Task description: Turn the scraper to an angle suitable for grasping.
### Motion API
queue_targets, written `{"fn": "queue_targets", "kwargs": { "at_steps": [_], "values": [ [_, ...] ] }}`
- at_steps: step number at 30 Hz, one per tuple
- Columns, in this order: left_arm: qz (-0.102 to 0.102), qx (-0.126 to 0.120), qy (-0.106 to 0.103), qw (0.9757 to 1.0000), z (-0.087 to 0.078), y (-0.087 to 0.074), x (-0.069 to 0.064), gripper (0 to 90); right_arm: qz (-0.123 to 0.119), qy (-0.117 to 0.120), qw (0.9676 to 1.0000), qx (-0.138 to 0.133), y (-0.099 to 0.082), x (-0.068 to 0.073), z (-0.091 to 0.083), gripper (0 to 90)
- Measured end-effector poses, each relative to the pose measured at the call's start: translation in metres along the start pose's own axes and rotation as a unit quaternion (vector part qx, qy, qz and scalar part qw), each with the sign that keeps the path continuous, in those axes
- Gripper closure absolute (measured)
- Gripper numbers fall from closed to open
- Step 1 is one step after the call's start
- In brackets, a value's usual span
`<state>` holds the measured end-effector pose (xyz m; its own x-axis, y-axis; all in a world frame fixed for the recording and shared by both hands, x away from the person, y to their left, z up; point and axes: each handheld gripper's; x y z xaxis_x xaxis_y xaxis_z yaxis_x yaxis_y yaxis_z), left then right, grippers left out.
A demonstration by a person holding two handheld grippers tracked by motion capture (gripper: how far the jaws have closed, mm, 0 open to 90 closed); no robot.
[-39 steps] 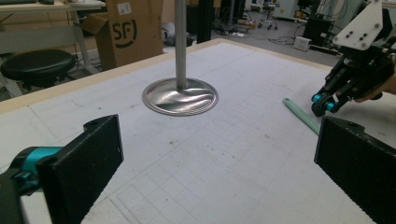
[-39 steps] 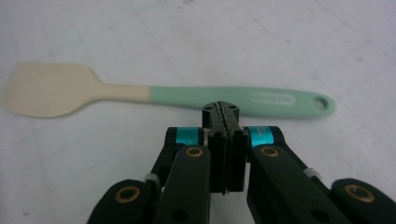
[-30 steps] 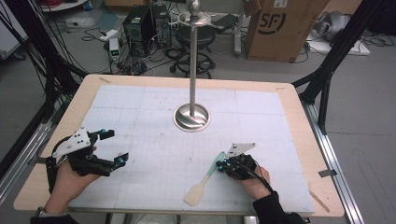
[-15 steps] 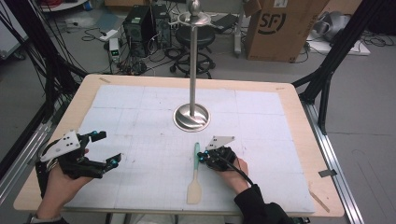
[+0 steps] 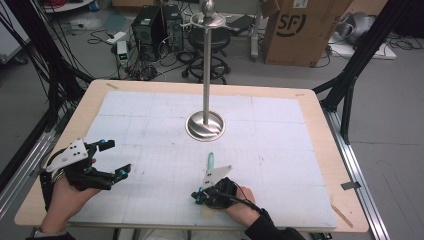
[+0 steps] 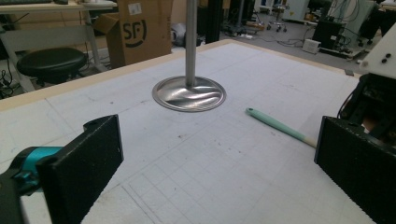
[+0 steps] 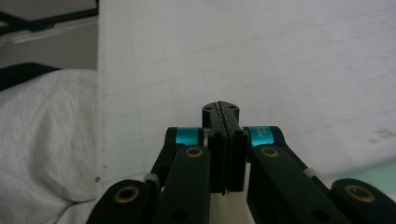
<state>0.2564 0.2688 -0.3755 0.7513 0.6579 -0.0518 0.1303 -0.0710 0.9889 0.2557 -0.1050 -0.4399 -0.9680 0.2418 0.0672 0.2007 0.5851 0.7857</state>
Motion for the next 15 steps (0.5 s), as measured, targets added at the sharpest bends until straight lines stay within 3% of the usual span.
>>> {"fn": "queue_targets", "kwargs": {
  "at_steps": [5, 9, 15],
  "values": [
    [0.001, 0.004, -0.006, 1.0, 0.005, 0.0, -0.001, 1.6, -0.015, -0.001, 0.9996, 0.022, 0.001, 0.009, 0.005, 90.0],
    [0.001, 0.006, -0.007, 1.0, 0.008, -0.001, 0.0, 1.6, -0.044, -0.028, 0.9983, 0.028, -0.001, 0.018, 0.002, 90.0],
    [0.001, 0.006, -0.012, 0.9999, 0.013, 0.0, 0.001, 1.6, -0.017, -0.027, 0.9988, 0.037, -0.013, 0.016, -0.016, 90.0]
  ]
}}
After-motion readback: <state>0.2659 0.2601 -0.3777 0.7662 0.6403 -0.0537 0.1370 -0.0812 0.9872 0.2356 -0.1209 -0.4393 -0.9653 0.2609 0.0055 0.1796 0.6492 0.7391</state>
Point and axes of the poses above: each handheld gripper's, and its own axes: z roughly forward along the jaws, y roughly out of its top, x roughly to its left, and after that the axes turned 5 degrees about -x, right-handed
